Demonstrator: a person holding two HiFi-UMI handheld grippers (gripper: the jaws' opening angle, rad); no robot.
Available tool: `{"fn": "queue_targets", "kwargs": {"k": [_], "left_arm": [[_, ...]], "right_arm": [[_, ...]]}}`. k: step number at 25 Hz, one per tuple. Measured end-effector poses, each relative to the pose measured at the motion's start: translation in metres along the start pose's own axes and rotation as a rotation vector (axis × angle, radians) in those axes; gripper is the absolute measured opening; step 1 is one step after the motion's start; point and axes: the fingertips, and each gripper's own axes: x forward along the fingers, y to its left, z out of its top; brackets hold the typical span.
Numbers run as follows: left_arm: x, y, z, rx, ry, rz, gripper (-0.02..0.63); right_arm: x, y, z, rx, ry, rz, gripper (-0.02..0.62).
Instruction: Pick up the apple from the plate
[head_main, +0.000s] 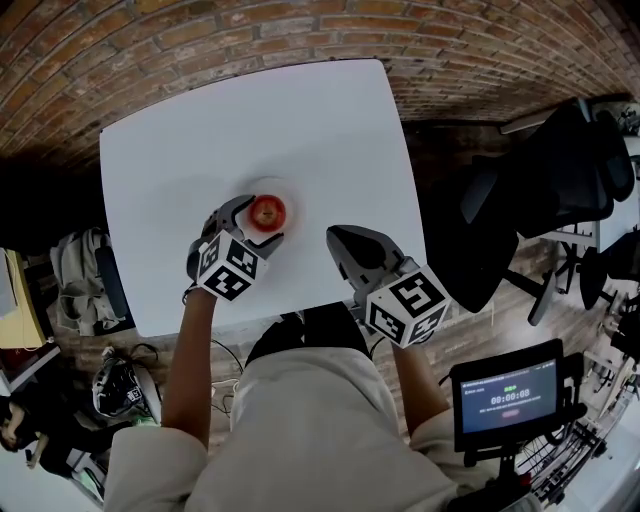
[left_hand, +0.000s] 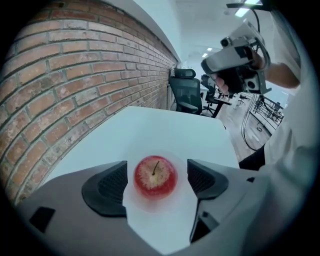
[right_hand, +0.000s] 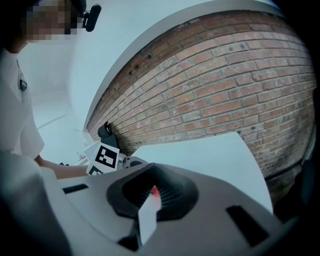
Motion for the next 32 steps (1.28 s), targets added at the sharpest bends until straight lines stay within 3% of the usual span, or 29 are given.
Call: {"fn": "queue_targets", "kwargs": {"k": [10, 32], "left_arm": [[0.014, -0.002, -0.021, 0.025, 0.073, -0.05, 0.38], [0.028, 0.002, -0.04, 0.004, 0.123, -0.04, 0.388]], "right_arm": [[0.007, -0.004, -0.005, -0.003, 0.021, -0.007, 0.0], [0.019, -0.002, -0.022, -0.004, 0.074, 0.016, 0.0]]}}
